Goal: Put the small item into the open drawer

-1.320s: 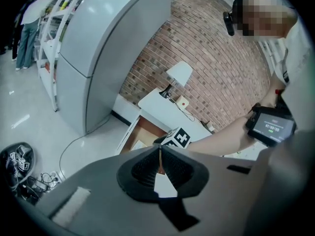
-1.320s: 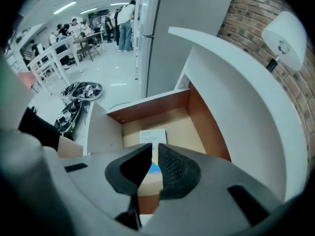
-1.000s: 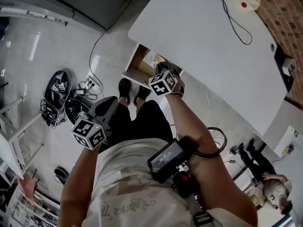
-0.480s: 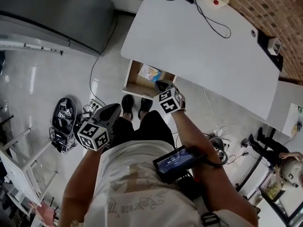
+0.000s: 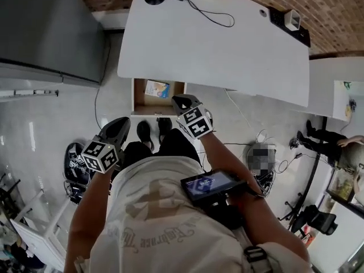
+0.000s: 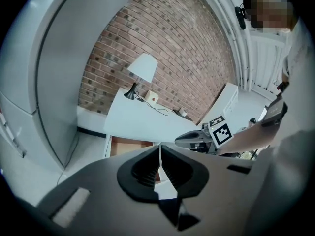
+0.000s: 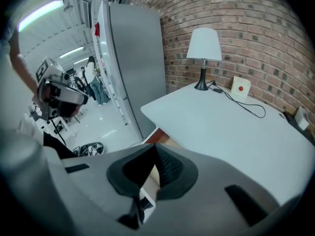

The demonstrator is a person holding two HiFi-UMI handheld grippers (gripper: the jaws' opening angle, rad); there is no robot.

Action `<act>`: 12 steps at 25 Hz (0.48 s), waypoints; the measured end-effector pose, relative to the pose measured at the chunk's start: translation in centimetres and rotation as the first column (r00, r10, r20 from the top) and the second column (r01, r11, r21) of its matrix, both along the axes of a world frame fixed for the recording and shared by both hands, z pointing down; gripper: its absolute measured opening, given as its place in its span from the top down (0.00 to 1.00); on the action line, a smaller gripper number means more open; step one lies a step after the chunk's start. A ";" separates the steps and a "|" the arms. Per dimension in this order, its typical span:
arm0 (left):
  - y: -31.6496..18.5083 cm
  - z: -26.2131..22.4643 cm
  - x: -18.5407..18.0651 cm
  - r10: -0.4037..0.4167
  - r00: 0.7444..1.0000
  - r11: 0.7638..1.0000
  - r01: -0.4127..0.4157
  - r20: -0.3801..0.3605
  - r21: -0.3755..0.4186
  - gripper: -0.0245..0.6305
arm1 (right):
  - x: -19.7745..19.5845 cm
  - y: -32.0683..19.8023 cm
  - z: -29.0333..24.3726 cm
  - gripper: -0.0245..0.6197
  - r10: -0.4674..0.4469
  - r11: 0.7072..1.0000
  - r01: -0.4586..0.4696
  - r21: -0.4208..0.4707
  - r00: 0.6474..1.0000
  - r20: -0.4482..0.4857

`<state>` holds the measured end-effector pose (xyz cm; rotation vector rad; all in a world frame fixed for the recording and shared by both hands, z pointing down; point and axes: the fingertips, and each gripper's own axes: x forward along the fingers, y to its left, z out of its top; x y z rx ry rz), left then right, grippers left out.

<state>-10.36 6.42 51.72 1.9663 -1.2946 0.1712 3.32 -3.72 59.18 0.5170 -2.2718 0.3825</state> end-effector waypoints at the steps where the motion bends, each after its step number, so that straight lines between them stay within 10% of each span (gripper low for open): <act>1: -0.4 -0.1 0.3 0.016 1.000 1.000 -0.016 0.001 0.005 0.94 | 0.3 -0.2 -0.8 0.95 0.022 1.000 -0.022 0.002 0.999 0.025; 12: -3.6 -2.2 2.7 0.157 0.987 0.985 -0.158 0.029 0.068 0.94 | 3.1 -1.6 -10.6 0.95 0.166 0.982 -0.188 0.034 0.927 0.337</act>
